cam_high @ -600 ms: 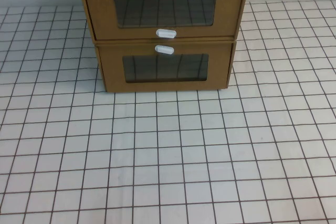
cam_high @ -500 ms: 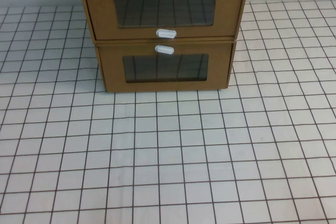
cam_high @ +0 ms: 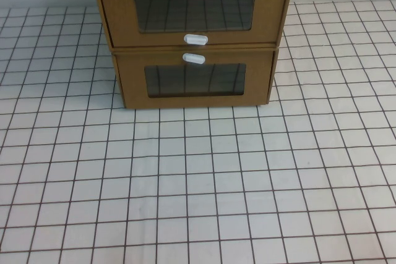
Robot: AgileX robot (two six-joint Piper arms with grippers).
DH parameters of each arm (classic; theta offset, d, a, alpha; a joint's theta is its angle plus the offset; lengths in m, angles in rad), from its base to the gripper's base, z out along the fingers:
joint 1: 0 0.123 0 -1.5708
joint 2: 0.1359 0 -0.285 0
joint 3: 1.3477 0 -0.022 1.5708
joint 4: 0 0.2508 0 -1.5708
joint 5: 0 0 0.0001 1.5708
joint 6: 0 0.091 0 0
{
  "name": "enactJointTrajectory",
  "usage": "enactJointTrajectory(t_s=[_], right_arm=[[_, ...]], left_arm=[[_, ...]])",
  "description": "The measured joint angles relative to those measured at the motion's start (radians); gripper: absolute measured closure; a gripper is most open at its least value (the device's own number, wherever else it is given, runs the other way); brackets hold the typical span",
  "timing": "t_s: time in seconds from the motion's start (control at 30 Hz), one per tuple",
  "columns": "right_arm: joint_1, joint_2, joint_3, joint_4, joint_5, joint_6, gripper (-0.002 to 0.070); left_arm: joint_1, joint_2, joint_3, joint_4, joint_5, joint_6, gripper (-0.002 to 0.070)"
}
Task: Open the shoe box
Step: 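Pull the top drawer of the cardboard box fully open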
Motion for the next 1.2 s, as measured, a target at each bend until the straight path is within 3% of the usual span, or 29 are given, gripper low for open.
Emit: enactJointTrajectory(t_s=[0.6, 0.93, 1.2], right_arm=[[0.0, 0.0, 0.0, 0.0, 0.0, 0.0, 0.0689], [0.0, 0.0, 0.0, 0.0, 0.0, 0.0, 0.0689], [0.0, 0.0, 0.0, 0.0, 0.0, 0.0, 0.0689]], left_arm=[[0.0, 0.0, 0.0, -0.018, -0.019, 0.0, 0.068], [0.0, 0.0, 0.0, -0.467, -0.239, -0.095, 0.068], [0.0, 0.0, 0.0, -0.549, -0.27, -0.095, 0.068]])
